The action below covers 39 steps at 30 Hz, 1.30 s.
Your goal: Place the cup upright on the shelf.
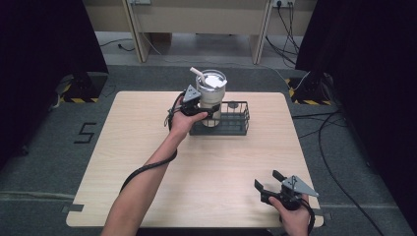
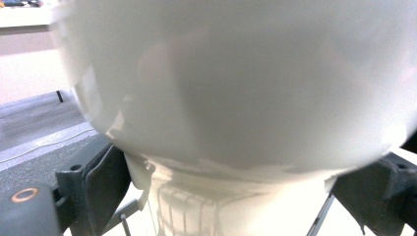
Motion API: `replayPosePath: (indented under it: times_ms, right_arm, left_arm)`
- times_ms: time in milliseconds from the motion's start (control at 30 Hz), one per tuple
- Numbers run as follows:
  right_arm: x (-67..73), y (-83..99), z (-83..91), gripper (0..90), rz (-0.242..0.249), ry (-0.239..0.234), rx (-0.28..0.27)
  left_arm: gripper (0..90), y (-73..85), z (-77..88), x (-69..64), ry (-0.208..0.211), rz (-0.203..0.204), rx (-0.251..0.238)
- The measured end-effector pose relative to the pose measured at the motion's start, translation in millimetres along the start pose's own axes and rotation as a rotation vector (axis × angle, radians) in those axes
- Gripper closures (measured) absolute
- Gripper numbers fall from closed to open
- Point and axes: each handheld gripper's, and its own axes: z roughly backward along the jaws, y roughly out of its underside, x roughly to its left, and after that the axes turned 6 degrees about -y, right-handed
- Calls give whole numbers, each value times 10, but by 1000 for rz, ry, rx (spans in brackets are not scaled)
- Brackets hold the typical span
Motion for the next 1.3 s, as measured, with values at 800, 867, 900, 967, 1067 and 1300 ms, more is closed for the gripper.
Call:
replayPosePath:
  times_ms: [800, 867, 900, 967, 1067, 1300]
  right_arm:
    - [0, -3, -5, 158, 3, 2, 6]
    - [0, -3, -8, 158, 3, 3, 7]
    - [1, -3, -8, 158, 4, 3, 8]
    - [4, -3, -8, 158, 4, 4, 6]
    - [2, -3, -7, 158, 5, 5, 6]
    - [2, -2, -7, 158, 5, 6, 7]
  left_arm:
    - [142, 16, 346, 79, 37, -25, 1]
    - [143, 22, 387, 89, 39, -18, -1]
    - [143, 24, 405, 94, 39, -16, -4]
    - [143, 29, 439, 99, 38, -20, -6]
    - [143, 33, 507, 103, 40, -32, -7]
    - [143, 24, 625, 106, 32, -39, -16]
